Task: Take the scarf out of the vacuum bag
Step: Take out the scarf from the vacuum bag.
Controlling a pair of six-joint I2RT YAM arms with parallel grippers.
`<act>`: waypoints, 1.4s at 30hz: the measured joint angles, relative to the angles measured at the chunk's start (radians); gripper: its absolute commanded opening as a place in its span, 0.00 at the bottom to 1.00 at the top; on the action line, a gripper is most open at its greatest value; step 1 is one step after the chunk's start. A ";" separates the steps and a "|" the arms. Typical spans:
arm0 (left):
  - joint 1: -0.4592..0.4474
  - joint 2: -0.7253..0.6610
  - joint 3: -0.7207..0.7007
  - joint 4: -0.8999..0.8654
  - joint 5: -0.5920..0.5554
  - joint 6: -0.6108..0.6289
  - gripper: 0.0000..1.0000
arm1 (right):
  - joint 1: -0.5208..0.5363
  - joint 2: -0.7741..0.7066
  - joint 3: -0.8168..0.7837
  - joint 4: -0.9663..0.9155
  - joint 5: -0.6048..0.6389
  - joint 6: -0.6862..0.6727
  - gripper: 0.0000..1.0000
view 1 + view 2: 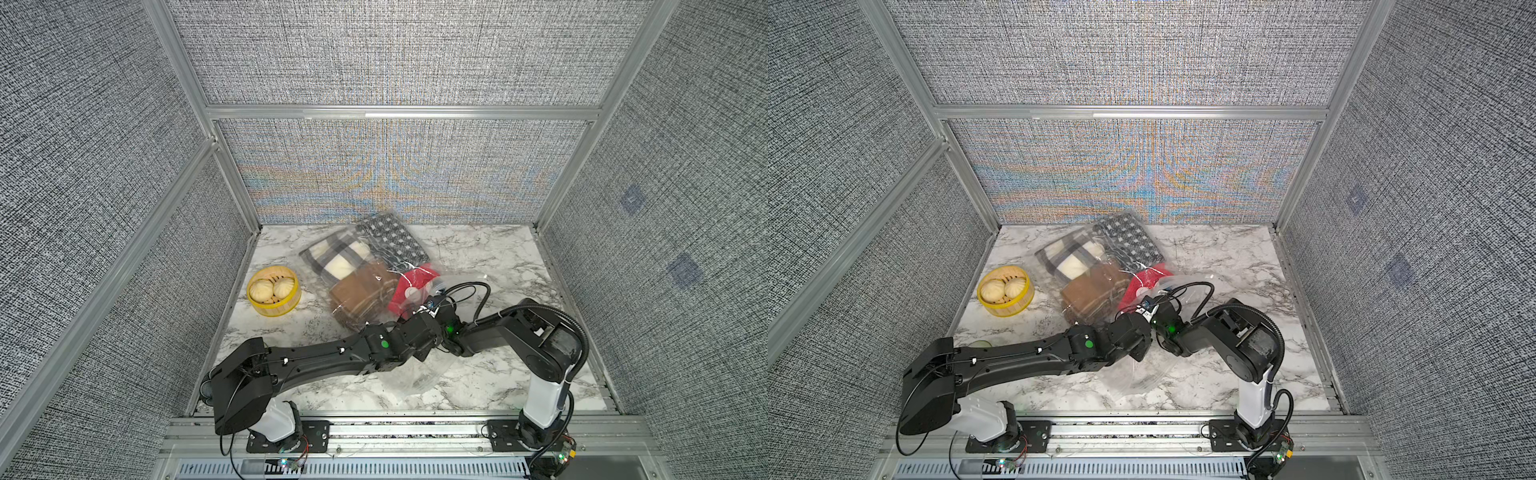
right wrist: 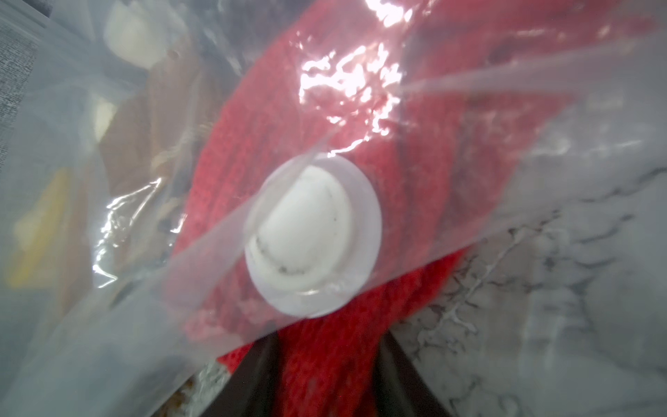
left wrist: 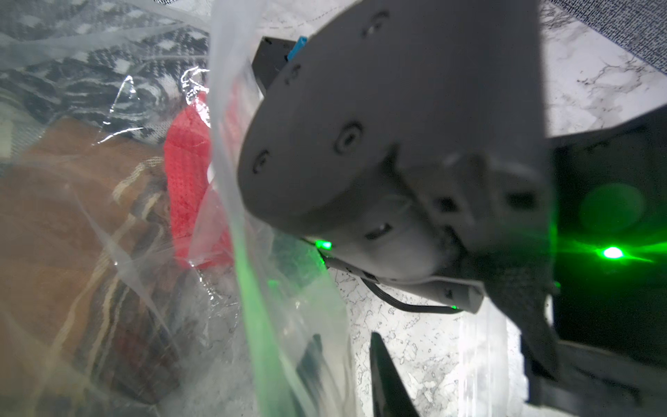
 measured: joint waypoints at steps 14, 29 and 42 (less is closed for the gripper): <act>0.000 0.031 0.002 -0.021 -0.034 -0.034 0.09 | 0.001 -0.154 -0.145 -0.029 -0.050 -0.043 0.00; 0.000 0.074 -0.001 0.000 -0.056 -0.037 0.06 | -0.015 -0.519 -0.306 -0.380 -0.122 -0.142 0.00; 0.000 0.077 -0.003 0.009 -0.047 -0.037 0.06 | -0.079 -0.692 -0.289 -0.686 -0.241 -0.239 0.45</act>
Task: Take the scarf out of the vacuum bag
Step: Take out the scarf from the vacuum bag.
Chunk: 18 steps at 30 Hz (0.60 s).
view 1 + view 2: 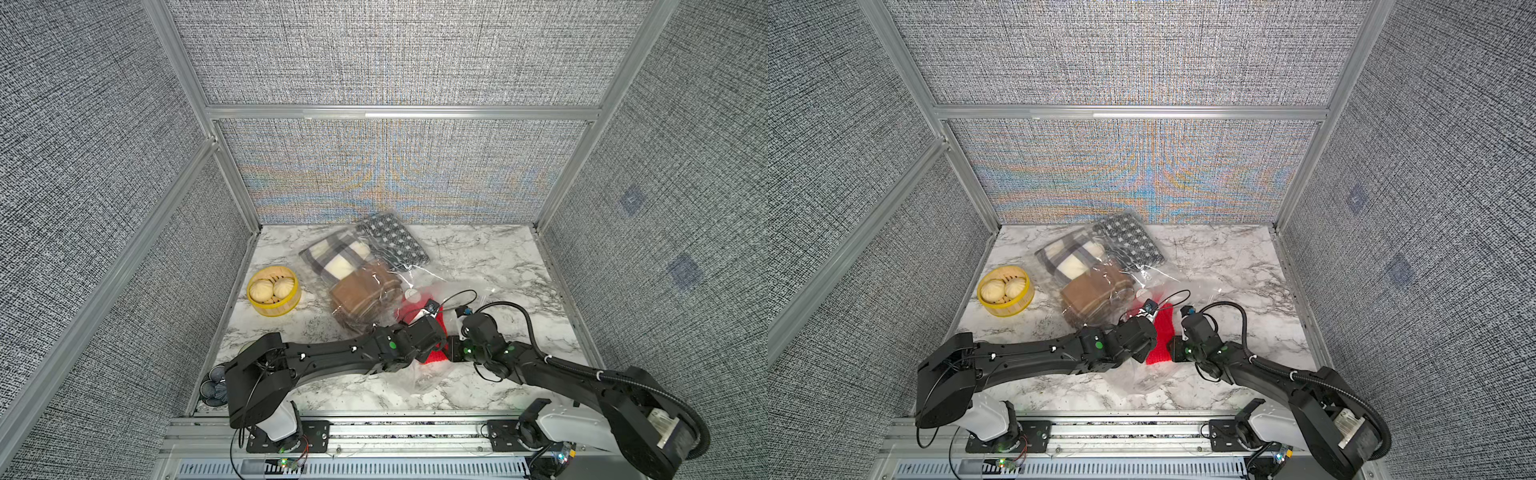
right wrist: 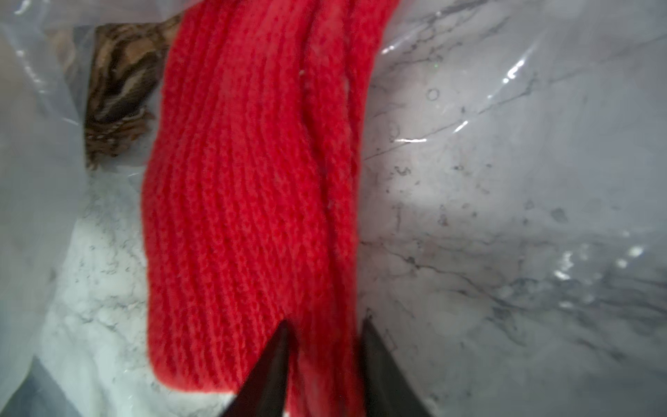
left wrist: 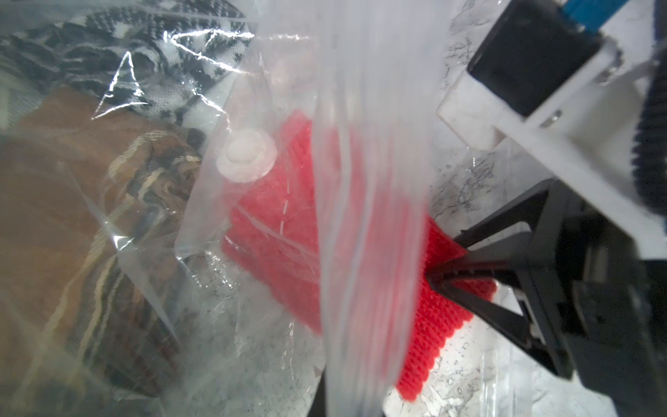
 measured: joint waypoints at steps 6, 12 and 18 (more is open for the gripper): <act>0.000 0.000 0.000 0.000 0.004 0.000 0.06 | -0.031 -0.030 0.055 -0.013 -0.020 -0.021 0.49; 0.000 0.000 0.000 0.001 0.018 -0.003 0.06 | -0.090 0.116 0.096 0.042 -0.067 -0.022 0.50; 0.000 0.003 0.001 0.006 0.021 -0.003 0.06 | -0.093 0.258 0.102 0.156 -0.148 -0.008 0.60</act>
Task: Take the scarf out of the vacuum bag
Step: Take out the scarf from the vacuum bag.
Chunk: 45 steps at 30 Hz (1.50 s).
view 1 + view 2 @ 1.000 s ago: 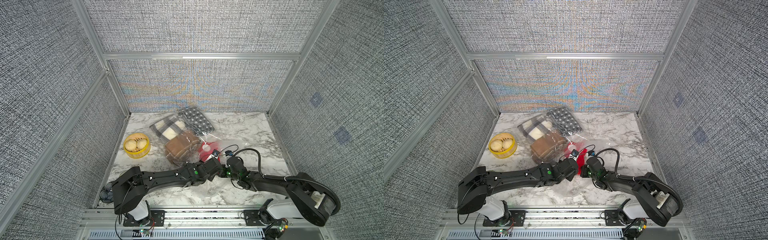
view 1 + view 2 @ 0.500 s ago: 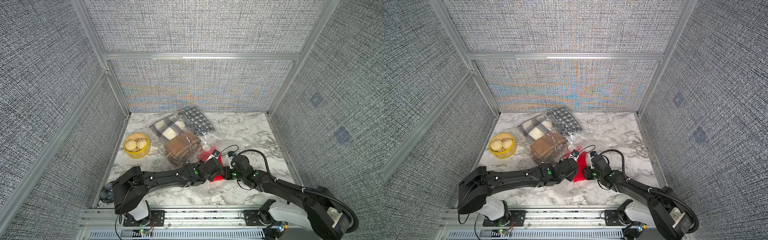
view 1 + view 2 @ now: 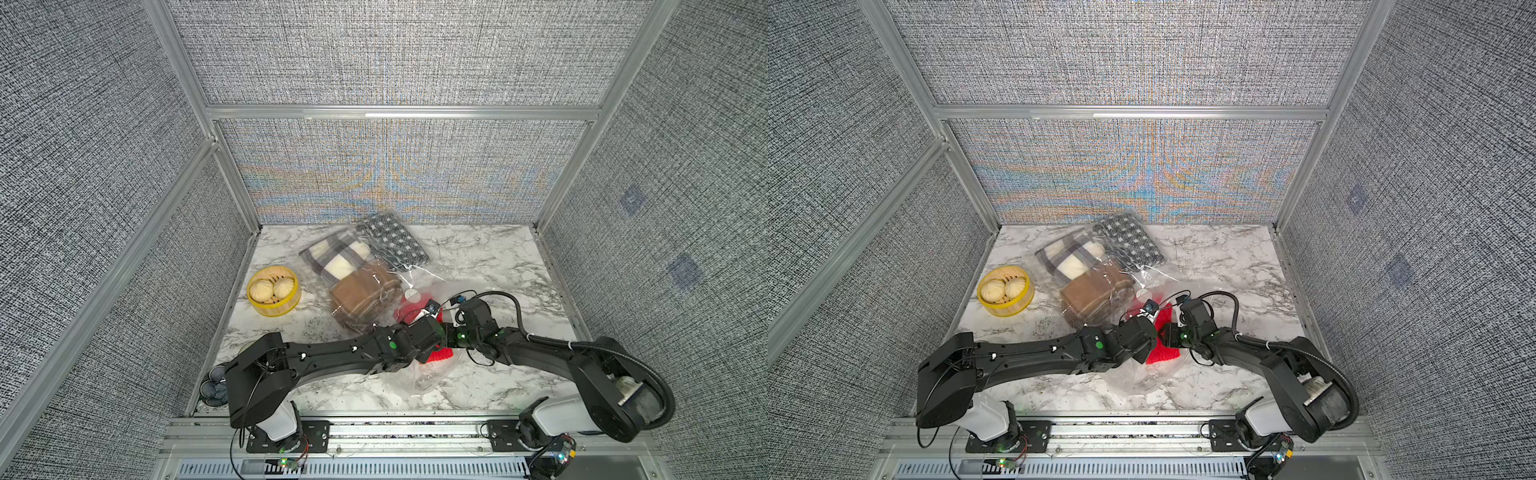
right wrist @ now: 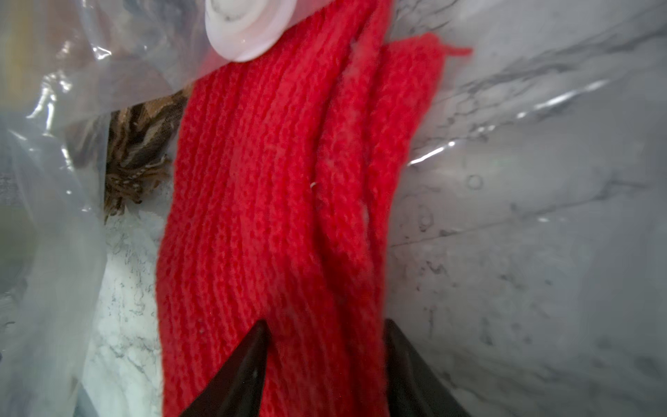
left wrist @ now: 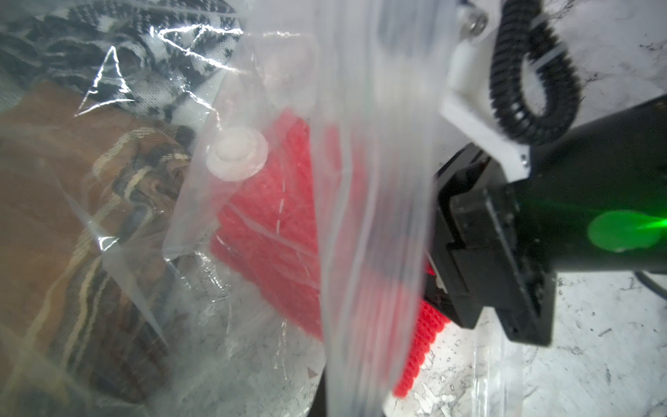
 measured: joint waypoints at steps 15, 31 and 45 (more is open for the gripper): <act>0.000 0.034 0.012 0.025 0.017 -0.004 0.03 | 0.016 0.169 -0.019 0.266 -0.114 0.042 0.00; 0.038 0.140 0.023 0.098 0.010 0.000 0.00 | -0.025 -0.166 -0.116 -0.070 -0.085 0.064 0.00; 0.092 0.266 0.125 0.127 0.031 0.032 0.00 | -0.149 -0.486 -0.078 -0.658 0.073 0.060 0.00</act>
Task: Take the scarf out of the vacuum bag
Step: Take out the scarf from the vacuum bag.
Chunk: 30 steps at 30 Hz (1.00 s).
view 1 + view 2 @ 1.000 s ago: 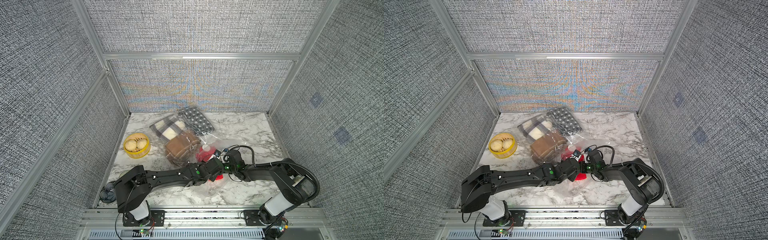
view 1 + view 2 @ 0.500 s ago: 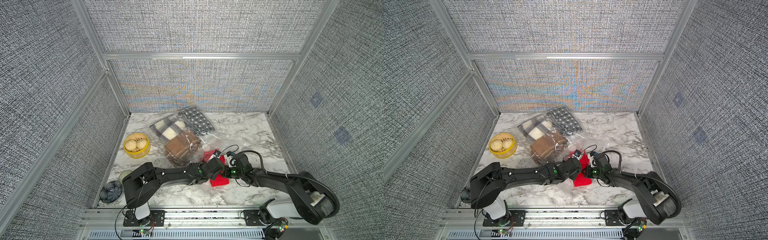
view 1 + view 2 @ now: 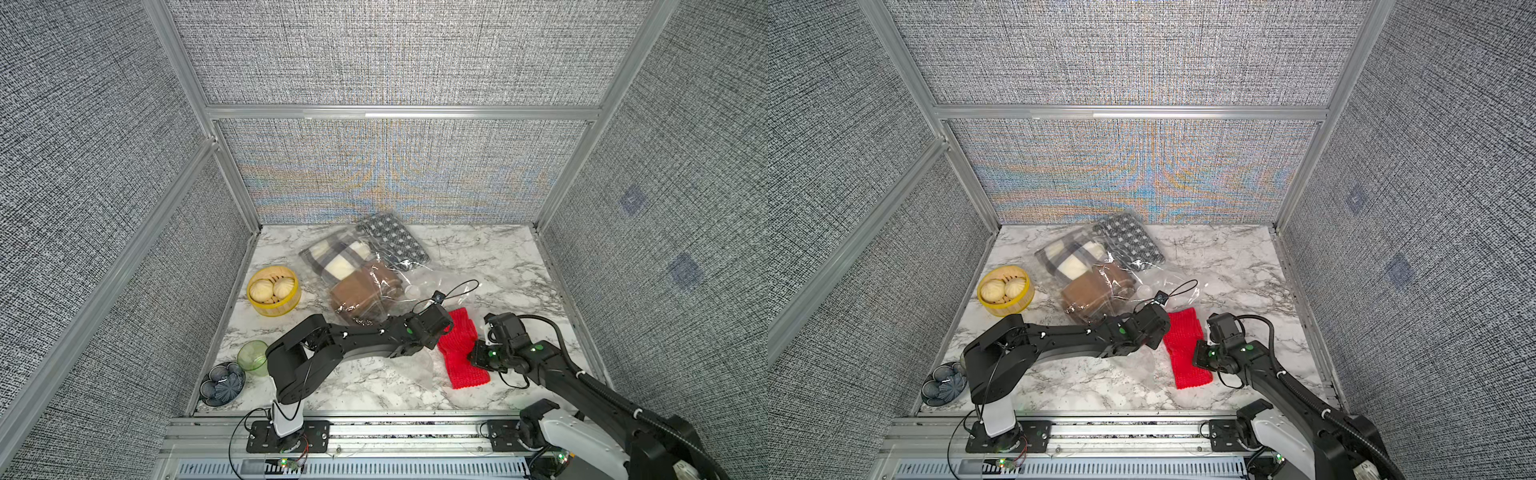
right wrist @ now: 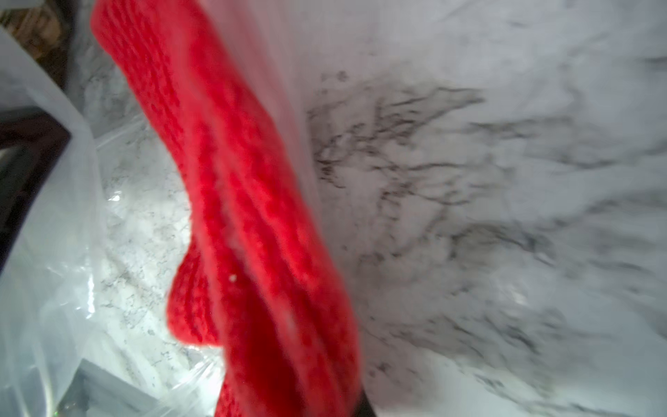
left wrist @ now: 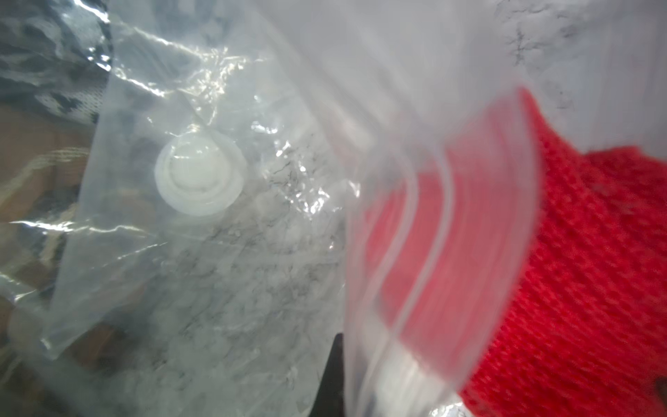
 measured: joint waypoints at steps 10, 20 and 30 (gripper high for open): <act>0.032 0.039 0.012 0.040 0.021 0.013 0.00 | -0.209 -0.068 -0.055 -0.052 0.054 -0.004 0.00; 0.085 0.053 0.058 0.039 -0.015 0.028 0.00 | -0.480 -0.205 -0.073 -0.039 0.026 -0.016 0.00; 0.087 -0.025 -0.017 0.064 0.010 0.028 0.00 | -0.784 0.116 -0.015 0.115 -0.223 -0.031 0.00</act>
